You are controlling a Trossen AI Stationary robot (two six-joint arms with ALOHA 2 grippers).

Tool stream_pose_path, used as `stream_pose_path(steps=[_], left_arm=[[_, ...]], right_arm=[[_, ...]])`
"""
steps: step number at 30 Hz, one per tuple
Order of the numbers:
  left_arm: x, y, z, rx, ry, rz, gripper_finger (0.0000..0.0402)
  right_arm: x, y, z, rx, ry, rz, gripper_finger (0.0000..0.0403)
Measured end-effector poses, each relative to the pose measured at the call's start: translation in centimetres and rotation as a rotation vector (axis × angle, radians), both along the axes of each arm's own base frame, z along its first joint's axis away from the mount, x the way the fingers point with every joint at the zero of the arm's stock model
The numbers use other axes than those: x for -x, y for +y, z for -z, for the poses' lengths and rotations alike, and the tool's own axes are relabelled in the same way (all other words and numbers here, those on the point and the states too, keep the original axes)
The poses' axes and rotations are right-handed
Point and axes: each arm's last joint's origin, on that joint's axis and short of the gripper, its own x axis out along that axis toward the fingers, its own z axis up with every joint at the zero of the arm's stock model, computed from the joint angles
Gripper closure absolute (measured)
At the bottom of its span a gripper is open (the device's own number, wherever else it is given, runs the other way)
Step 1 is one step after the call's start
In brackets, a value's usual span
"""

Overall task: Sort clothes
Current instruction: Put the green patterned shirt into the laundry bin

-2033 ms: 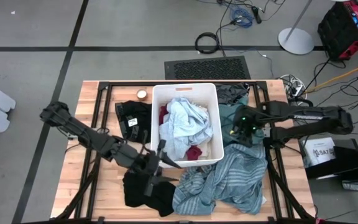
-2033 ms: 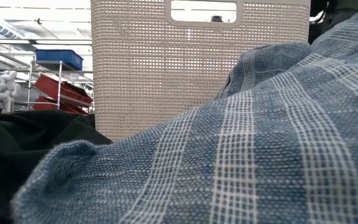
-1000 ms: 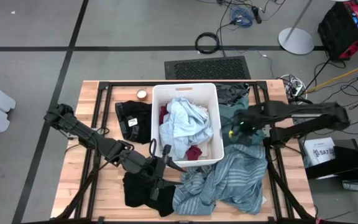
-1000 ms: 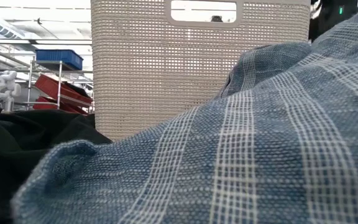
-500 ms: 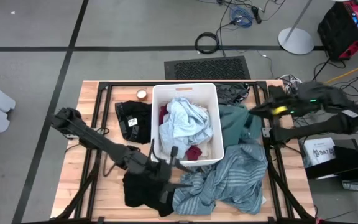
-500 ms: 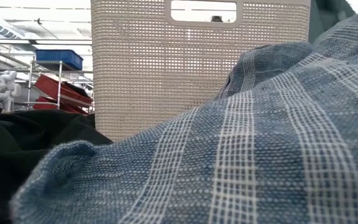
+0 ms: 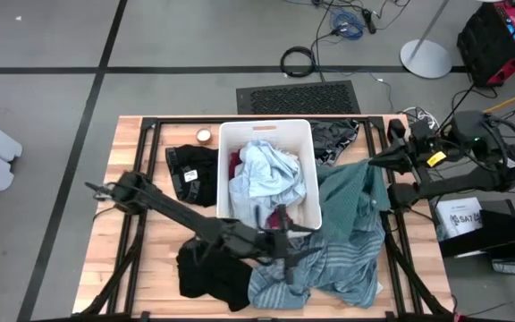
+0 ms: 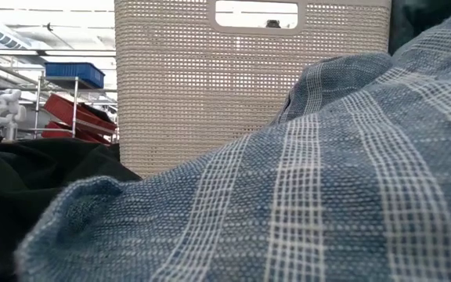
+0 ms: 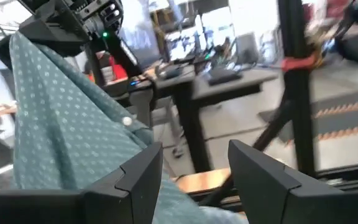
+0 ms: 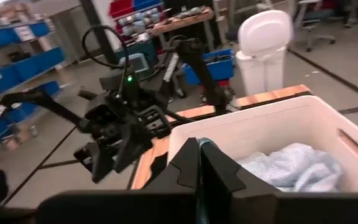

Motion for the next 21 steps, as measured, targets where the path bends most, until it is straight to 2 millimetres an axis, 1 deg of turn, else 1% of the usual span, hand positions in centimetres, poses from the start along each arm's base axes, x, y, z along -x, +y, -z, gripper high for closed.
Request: stream_pose_path(steps=[3, 5, 8, 12, 16, 21], left_arm=[[-1.7, -0.5, -0.7, -0.051, 0.064, -0.045, 0.0207], [-2.8, -1.0, -0.8, -0.067, 0.111, -0.091, 0.0207], [-4.3, -1.1, -0.9, -0.046, 0.140, -0.141, 0.0207], [-5.6, -0.1, -1.1, 0.028, 0.124, -0.209, 0.0207], [-6.4, 1.4, -0.2, 0.064, 0.135, -0.307, 0.0207], [-6.9, 3.0, -0.1, 0.107, 0.134, -0.347, 0.0207]], right_arm=[[-0.4, 0.2, -0.3, -0.001, -0.030, -0.050, 0.0403], [-0.6, 0.2, -0.5, -0.002, -0.047, -0.059, 0.0403], [-0.7, 0.2, -0.6, 0.003, -0.051, -0.060, 0.0403], [-0.8, 0.2, -0.5, 0.009, -0.047, -0.062, 0.0403], [-1.0, 0.2, -0.5, 0.009, -0.040, -0.061, 0.0403], [-1.9, 0.2, -0.3, 0.009, -0.014, -0.061, 0.0403]])
